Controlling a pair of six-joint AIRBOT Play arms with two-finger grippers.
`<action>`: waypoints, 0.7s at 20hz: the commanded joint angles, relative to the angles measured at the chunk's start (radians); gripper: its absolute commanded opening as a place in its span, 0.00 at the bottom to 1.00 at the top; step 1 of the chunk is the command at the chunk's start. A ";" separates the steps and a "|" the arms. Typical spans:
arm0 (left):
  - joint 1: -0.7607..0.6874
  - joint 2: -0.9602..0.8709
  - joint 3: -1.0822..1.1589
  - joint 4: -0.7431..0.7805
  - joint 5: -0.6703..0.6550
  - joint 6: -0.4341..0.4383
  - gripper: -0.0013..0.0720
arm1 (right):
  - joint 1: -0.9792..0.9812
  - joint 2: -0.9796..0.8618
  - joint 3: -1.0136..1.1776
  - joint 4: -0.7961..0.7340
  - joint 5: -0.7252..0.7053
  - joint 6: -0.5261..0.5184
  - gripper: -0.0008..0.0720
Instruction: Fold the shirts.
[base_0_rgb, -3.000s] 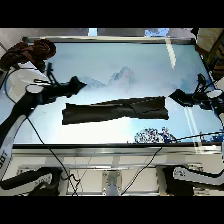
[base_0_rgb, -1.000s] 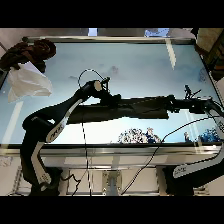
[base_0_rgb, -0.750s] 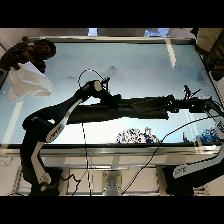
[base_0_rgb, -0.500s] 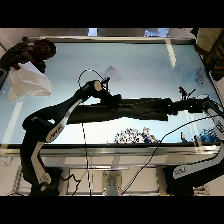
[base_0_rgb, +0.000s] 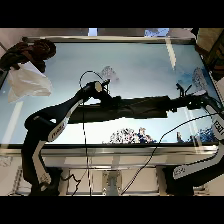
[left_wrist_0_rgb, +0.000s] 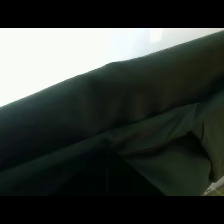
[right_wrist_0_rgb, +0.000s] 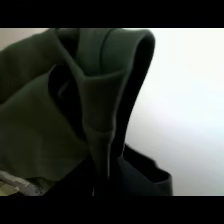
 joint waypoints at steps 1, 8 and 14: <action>-0.013 -0.045 -0.001 -0.026 -0.044 0.005 0.04 | 0.002 0.052 0.123 0.079 0.092 0.001 0.04; -0.167 -0.150 0.163 -0.249 0.097 0.140 0.04 | 0.002 0.183 0.373 0.137 0.136 0.065 0.04; -0.116 -0.124 0.487 0.074 0.006 0.152 0.42 | 0.038 0.196 0.406 0.171 0.219 0.098 0.04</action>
